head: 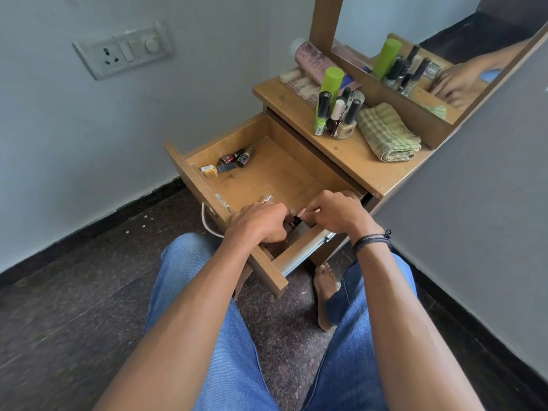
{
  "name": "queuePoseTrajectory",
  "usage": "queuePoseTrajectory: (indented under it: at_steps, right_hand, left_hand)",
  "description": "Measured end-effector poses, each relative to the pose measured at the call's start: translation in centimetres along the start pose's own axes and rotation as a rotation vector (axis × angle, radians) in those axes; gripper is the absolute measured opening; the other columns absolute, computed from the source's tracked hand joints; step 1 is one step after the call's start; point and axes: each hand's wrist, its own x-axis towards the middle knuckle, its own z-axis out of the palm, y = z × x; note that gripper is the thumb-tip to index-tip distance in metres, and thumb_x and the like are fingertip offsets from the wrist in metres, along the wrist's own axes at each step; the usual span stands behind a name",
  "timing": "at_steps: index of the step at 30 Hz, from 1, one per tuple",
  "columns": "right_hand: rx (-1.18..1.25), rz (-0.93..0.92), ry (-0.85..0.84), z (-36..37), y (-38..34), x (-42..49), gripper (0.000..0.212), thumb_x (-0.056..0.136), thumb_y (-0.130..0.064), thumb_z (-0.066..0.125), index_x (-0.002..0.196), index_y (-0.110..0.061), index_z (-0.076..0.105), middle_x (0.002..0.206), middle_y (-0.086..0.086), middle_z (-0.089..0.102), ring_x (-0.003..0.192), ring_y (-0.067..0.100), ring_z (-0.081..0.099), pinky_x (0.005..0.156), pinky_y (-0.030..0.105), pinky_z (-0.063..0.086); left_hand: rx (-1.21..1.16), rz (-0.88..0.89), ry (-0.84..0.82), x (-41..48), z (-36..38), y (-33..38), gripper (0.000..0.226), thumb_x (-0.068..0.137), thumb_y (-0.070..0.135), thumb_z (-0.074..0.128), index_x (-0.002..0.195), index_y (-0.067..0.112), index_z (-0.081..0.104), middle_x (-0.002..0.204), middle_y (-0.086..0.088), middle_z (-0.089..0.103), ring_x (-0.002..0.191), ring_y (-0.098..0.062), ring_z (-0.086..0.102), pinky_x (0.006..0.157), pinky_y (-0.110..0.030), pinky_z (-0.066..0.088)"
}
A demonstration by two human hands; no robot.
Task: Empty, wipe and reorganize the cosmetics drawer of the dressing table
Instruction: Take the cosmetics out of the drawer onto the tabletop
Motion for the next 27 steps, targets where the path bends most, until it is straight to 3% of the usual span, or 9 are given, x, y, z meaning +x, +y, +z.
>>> queuePoseTrajectory:
  at_steps: [2,5,9,11,14,17,22,24,27]
  right_hand:
    - [-0.068,-0.021,-0.097,0.1,-0.6,0.0,0.031,0.106,-0.045,0.045,0.105,-0.029,0.072,0.091,-0.005,0.072,0.096,0.018,0.065,0.119,0.050,0.014]
    - [-0.094,-0.067,-0.133,0.2,-1.5,-0.2,0.035,0.107,-0.048,0.042,0.099,-0.024,0.067,0.089,-0.003,0.071,0.092,0.021,0.065,0.110,0.047,0.030]
    - [0.011,-0.093,-0.147,0.0,-2.0,-0.8,0.041,0.097,-0.058,0.057,0.116,-0.025,0.069,0.109,0.000,0.071,0.102,0.024,0.064,0.098,0.041,0.043]
    - [0.041,-0.108,-0.133,0.2,-2.1,-1.2,0.041,0.091,-0.057,0.067,0.115,-0.024,0.069,0.112,0.000,0.070,0.103,0.023,0.064,0.094,0.038,0.046]
    - [0.115,-0.121,-0.073,0.7,-2.3,-1.6,0.031,0.083,-0.045,0.079,0.105,-0.023,0.072,0.109,-0.001,0.070,0.100,0.022,0.064,0.085,0.034,0.047]
    - [0.195,-0.113,-0.035,0.8,-2.6,-1.8,0.022,0.078,-0.035,0.086,0.094,-0.024,0.075,0.098,-0.004,0.071,0.091,0.018,0.066,0.079,0.034,0.054]
    - [0.325,-0.064,0.076,0.2,-2.2,-2.1,0.025,0.075,-0.031,0.088,0.092,-0.023,0.070,0.093,-0.004,0.070,0.082,0.016,0.067,0.074,0.038,0.060]
    - [0.373,-0.069,0.170,-0.7,-1.6,-2.3,0.027,0.076,-0.030,0.088,0.093,-0.026,0.067,0.090,-0.009,0.067,0.079,0.011,0.065,0.065,0.028,0.056]
    - [0.463,-0.079,0.335,-2.8,-0.8,-2.8,0.033,0.077,-0.031,0.088,0.100,-0.031,0.064,0.088,-0.014,0.063,0.071,-0.002,0.059,0.055,0.013,0.044]
  left_hand:
    - [-0.004,0.006,-0.013,0.1,0.0,0.0,0.067,0.083,0.006,0.054,0.143,0.034,0.047,0.142,-0.008,0.048,0.118,-0.038,0.053,0.082,-0.049,0.043]
    - [-0.026,0.007,-0.039,0.2,-0.3,-0.3,0.059,0.080,0.009,0.054,0.135,0.033,0.051,0.127,-0.006,0.052,0.102,-0.032,0.053,0.079,-0.047,0.045]
    - [-0.058,-0.022,-0.042,0.7,-0.4,-0.5,0.054,0.080,0.011,0.055,0.131,0.029,0.054,0.115,-0.006,0.056,0.098,-0.032,0.056,0.083,-0.047,0.050]
    - [-0.086,-0.032,-0.014,1.0,-0.4,-0.5,0.053,0.082,0.012,0.057,0.133,0.027,0.054,0.116,-0.004,0.057,0.100,-0.031,0.058,0.079,-0.042,0.048]
    - [-0.213,-0.034,0.025,1.3,-0.9,-0.9,0.042,0.084,0.016,0.057,0.122,0.031,0.065,0.099,0.003,0.065,0.087,-0.026,0.059,0.077,-0.037,0.050]
    - [-0.349,-0.044,0.105,1.7,-1.3,-1.5,0.037,0.089,0.014,0.058,0.122,0.028,0.067,0.115,-0.002,0.068,0.097,-0.025,0.060,0.082,-0.034,0.048]
    - [-0.505,-0.055,0.301,2.0,-1.4,-2.1,0.043,0.088,-0.001,0.059,0.122,0.024,0.064,0.114,0.006,0.063,0.095,-0.018,0.058,0.078,-0.036,0.051]
    - [-0.599,-0.010,0.376,2.1,-1.5,-2.2,0.044,0.087,-0.003,0.064,0.123,0.022,0.064,0.120,0.011,0.057,0.101,-0.016,0.058,0.081,-0.036,0.054]
    - [-0.708,0.086,0.504,2.0,-2.3,-1.6,0.047,0.086,-0.001,0.072,0.127,0.021,0.063,0.125,0.008,0.060,0.103,-0.010,0.063,0.063,-0.013,0.051]
